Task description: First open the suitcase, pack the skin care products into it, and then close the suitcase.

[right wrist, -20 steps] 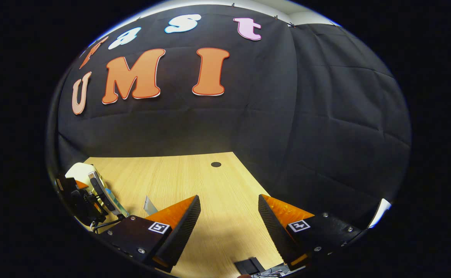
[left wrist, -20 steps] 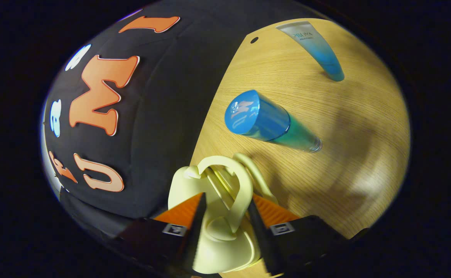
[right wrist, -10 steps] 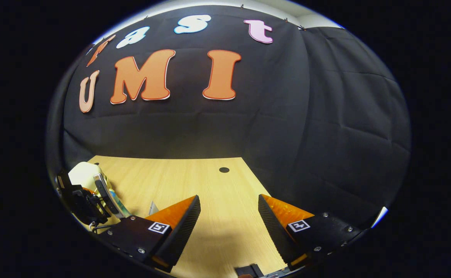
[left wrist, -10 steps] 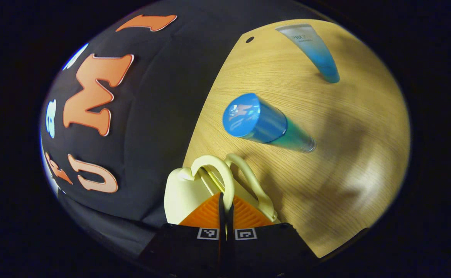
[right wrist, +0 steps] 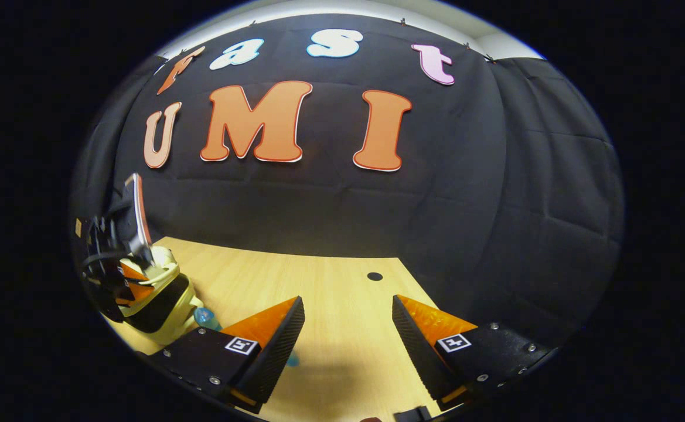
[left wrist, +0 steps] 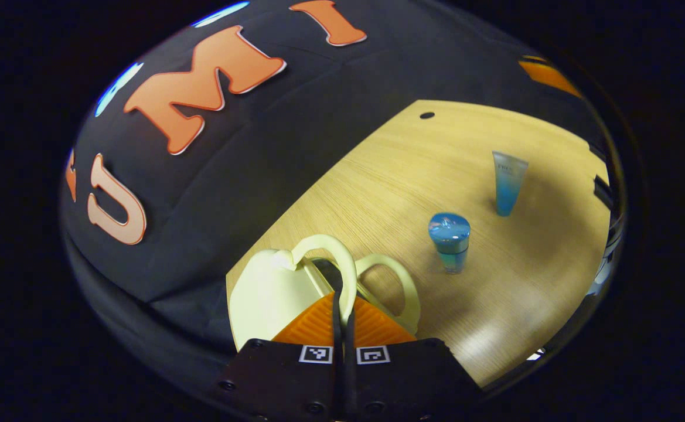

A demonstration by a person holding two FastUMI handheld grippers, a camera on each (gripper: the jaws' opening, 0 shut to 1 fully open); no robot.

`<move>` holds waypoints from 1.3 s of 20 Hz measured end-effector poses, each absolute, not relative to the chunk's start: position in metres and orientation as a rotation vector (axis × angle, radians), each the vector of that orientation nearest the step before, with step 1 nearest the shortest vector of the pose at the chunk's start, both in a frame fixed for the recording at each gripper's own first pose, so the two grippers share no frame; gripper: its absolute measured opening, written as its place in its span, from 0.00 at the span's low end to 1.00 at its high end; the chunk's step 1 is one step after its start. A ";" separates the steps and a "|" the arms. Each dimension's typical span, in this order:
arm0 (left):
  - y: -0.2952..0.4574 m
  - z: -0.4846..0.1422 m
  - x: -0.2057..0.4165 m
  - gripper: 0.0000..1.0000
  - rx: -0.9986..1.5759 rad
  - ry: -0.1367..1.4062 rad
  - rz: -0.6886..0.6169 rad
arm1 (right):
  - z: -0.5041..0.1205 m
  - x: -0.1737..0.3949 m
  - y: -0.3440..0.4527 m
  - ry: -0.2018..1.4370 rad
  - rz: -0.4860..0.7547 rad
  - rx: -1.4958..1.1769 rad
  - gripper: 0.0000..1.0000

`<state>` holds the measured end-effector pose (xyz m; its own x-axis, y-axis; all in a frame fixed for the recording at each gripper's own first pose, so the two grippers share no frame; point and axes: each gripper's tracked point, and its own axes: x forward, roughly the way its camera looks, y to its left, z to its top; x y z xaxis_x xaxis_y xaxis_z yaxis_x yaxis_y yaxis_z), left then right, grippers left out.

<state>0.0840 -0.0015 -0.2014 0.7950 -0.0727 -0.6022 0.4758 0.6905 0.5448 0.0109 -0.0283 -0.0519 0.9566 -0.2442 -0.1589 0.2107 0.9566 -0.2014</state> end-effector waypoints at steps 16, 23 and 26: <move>0.184 -0.108 0.091 0.00 0.189 0.467 -0.311 | -0.019 0.029 0.083 0.120 -0.259 -0.136 0.95; 0.314 -0.147 0.090 0.00 -0.056 0.475 -0.259 | -0.003 0.038 0.132 0.094 -0.228 -0.119 0.95; 0.356 -0.178 0.084 0.00 -0.166 0.484 -0.257 | -0.005 0.038 0.149 0.110 -0.212 -0.124 0.95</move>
